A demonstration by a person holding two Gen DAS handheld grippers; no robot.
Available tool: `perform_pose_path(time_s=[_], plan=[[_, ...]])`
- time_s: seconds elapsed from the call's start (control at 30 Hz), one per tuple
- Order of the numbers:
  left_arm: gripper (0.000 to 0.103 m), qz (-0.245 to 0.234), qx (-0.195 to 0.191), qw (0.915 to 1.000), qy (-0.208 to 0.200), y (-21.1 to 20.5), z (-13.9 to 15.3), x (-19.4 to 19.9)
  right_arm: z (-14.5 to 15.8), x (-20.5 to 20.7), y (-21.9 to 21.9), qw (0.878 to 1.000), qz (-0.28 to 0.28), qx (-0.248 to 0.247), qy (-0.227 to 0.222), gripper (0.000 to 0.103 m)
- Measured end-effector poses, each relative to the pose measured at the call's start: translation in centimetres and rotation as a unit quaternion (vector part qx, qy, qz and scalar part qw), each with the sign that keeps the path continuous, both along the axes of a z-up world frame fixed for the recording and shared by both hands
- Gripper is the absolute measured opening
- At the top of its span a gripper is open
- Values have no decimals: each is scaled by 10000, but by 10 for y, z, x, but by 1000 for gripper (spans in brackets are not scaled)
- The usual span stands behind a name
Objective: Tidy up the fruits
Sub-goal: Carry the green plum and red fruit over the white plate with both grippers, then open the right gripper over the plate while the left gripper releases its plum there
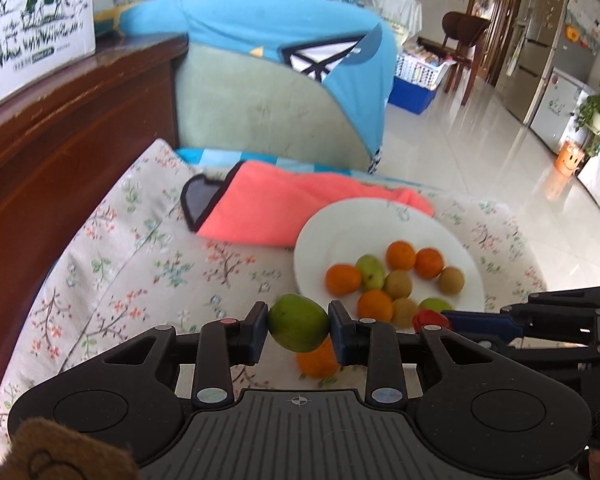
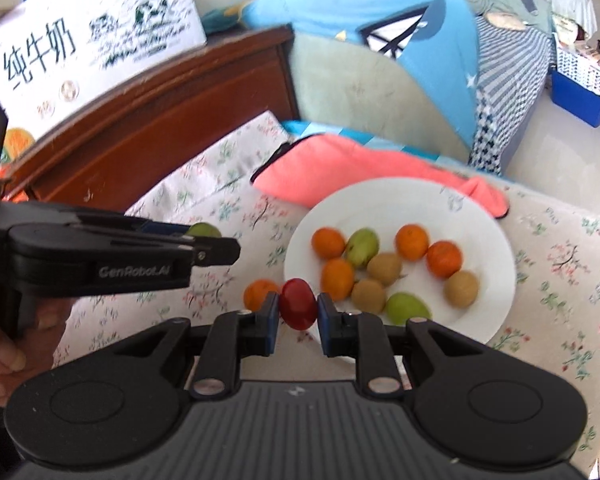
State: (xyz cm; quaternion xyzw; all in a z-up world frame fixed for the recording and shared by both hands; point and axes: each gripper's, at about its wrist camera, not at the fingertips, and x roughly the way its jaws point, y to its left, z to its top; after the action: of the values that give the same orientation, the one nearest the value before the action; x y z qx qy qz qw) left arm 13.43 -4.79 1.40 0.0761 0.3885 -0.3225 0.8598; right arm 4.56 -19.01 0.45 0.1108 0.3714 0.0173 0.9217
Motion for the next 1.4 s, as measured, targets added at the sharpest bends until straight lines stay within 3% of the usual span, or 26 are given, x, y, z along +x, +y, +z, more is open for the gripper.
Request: perform_pose_path(time_s=[0.37,0.5,0.87,1.4], plan=[[30,-166,-170,9996,-172,-25,14,10,25,-1,-40,9984,-489,-47,-288,21],[30,-83,-175,9996,-219,-35,15,23,26,3,-61,9965,-755,166,-320,21],[30,-14,-176,9998,62,-64,-6,48,-5,20,-93,9869,-1175,1097,130,21],[30,6,-35,9995,328,-82,-29,59,-28,36,-85,9845,-1312,1038,531,24]])
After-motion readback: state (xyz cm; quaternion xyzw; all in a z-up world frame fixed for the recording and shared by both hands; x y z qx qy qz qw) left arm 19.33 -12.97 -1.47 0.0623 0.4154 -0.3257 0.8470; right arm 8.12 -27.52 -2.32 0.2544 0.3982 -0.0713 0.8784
